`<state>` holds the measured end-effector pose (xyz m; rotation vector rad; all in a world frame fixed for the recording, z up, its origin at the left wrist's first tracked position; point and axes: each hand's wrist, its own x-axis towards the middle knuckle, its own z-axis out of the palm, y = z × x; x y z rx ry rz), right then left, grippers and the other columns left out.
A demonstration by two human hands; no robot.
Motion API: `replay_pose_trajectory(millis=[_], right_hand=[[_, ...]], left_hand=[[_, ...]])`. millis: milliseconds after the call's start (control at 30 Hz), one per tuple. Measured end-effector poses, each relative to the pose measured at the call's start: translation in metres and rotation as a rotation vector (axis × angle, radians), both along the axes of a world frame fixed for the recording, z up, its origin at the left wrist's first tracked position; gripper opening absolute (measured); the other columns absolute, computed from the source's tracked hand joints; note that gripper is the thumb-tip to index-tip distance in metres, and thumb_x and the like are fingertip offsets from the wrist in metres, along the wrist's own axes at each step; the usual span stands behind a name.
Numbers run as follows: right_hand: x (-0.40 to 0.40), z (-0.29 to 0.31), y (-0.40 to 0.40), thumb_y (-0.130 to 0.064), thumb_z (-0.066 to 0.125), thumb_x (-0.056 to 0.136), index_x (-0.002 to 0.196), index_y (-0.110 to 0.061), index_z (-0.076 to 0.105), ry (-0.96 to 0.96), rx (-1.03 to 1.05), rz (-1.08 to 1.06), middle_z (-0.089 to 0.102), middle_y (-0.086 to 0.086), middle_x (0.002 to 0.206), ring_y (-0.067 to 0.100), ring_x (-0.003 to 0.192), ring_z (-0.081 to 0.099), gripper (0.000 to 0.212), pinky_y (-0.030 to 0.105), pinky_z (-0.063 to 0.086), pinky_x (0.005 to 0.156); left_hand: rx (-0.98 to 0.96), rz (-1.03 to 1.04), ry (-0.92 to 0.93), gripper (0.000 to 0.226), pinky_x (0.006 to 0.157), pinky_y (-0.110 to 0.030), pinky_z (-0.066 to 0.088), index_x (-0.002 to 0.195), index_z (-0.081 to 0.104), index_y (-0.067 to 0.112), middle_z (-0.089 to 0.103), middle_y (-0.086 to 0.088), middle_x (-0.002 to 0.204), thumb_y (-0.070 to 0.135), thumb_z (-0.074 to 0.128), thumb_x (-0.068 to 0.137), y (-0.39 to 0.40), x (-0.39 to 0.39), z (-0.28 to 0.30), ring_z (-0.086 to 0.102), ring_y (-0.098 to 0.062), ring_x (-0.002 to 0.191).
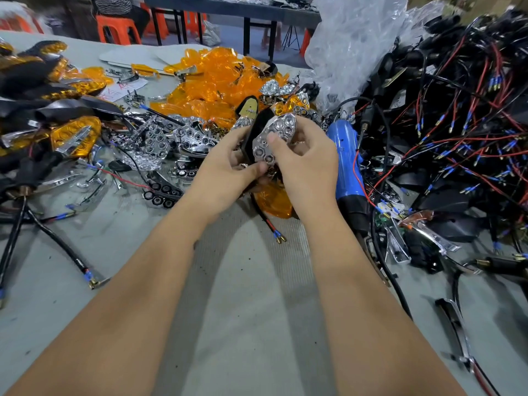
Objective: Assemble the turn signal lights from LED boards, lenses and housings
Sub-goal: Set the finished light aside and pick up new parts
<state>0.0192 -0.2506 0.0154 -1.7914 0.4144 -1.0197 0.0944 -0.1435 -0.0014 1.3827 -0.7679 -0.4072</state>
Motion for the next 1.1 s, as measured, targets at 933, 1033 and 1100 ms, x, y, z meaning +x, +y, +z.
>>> replay_pose_trajectory(millis=[933,1033,1100], right_hand=[[-0.007,0.011,-0.011,-0.004,0.041,0.103,0.102,-0.027,0.058,-0.24,0.475,-0.021,0.051,0.008,0.092,0.013,0.071,0.05,0.029,0.022,0.04,0.062],[-0.011,0.013,-0.014,0.002,0.037,0.099,0.088,-0.022,0.064,-0.135,0.252,-0.227,0.05,0.0,0.103,0.0,0.059,0.047,0.038,0.01,0.035,0.052],[-0.01,0.015,-0.013,0.005,0.037,0.092,0.078,-0.022,0.065,0.007,0.141,-0.246,0.053,0.003,0.111,0.003,0.055,0.046,0.041,0.013,0.033,0.048]], left_hand=[[0.061,0.016,-0.106,0.058,0.065,-0.024,0.054,0.133,0.045,0.044,0.071,-0.009,0.097,0.001,0.057,0.097,0.009,0.004,0.002,0.068,-0.017,0.075],[0.066,0.042,-0.097,0.058,0.063,-0.024,0.053,0.131,0.045,0.049,0.074,-0.004,0.095,0.003,0.057,0.098,0.008,0.005,0.001,0.069,-0.016,0.075],[0.059,0.055,-0.106,0.059,0.061,-0.025,0.053,0.127,0.045,0.052,0.076,-0.001,0.093,0.003,0.057,0.098,0.008,0.005,0.002,0.069,-0.015,0.074]])
